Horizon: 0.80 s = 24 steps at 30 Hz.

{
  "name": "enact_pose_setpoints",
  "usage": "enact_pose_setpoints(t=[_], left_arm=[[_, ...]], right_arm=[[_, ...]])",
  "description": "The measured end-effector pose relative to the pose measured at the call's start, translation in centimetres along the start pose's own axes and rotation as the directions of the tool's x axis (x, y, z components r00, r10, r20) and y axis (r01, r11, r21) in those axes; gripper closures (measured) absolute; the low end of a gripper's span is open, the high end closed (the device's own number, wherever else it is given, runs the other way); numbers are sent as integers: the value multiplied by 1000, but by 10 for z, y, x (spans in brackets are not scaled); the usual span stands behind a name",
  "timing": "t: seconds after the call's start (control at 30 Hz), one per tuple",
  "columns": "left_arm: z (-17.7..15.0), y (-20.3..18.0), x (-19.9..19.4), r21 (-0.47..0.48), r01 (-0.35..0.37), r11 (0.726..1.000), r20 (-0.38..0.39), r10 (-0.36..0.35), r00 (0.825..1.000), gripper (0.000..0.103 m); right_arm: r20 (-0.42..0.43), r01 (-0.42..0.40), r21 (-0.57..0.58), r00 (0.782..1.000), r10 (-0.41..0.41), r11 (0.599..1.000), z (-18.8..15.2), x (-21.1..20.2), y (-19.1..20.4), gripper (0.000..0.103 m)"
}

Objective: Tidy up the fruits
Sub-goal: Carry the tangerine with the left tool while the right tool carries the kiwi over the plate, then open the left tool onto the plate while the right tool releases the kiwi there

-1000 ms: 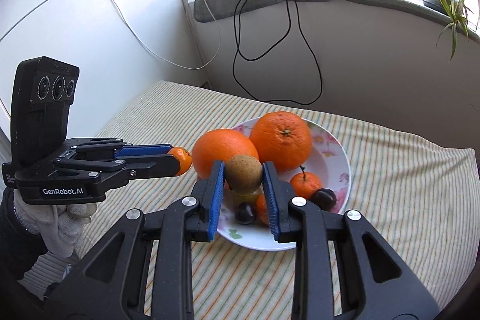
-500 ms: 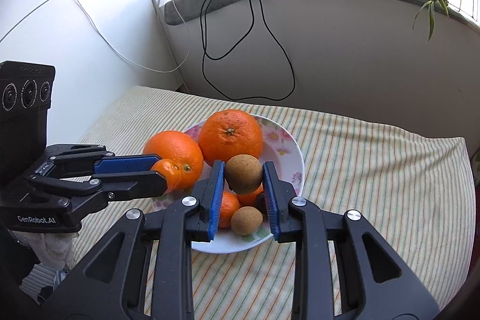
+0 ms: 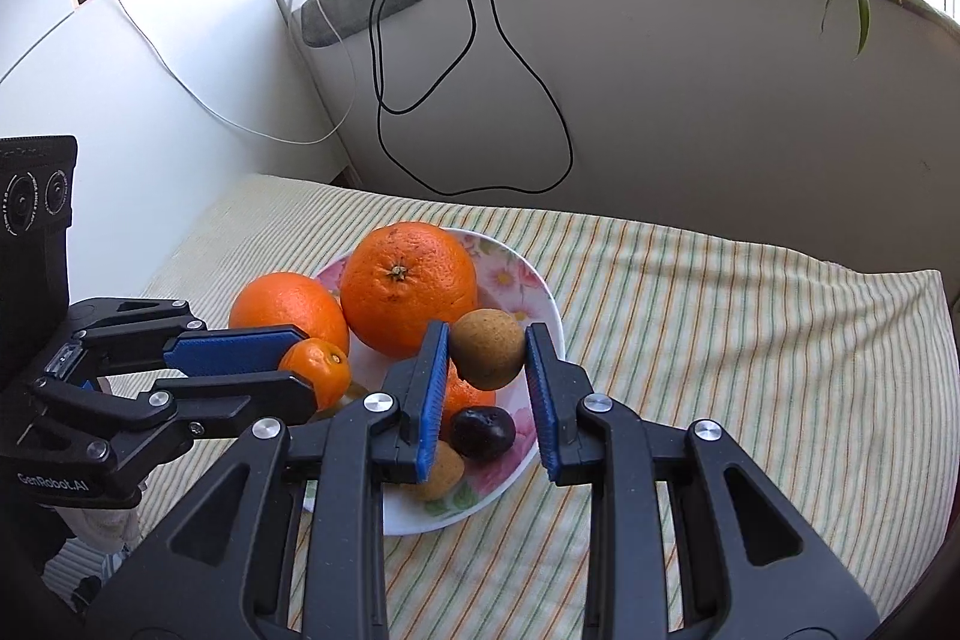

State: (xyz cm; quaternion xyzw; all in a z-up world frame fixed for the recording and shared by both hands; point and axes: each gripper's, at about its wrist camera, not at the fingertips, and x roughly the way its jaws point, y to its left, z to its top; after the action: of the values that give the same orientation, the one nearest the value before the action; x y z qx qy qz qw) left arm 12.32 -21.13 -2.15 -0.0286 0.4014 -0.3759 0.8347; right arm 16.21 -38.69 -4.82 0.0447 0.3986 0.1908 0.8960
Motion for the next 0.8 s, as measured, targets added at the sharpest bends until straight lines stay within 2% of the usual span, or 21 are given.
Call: enact_pose_setpoints(t=[0.8], left_arm=[[-1, -3, 2, 29, -65, 997, 9, 65, 998, 81]], right_arm=[[-11, 3, -9, 1000, -3, 1000, 2, 10, 6, 76]])
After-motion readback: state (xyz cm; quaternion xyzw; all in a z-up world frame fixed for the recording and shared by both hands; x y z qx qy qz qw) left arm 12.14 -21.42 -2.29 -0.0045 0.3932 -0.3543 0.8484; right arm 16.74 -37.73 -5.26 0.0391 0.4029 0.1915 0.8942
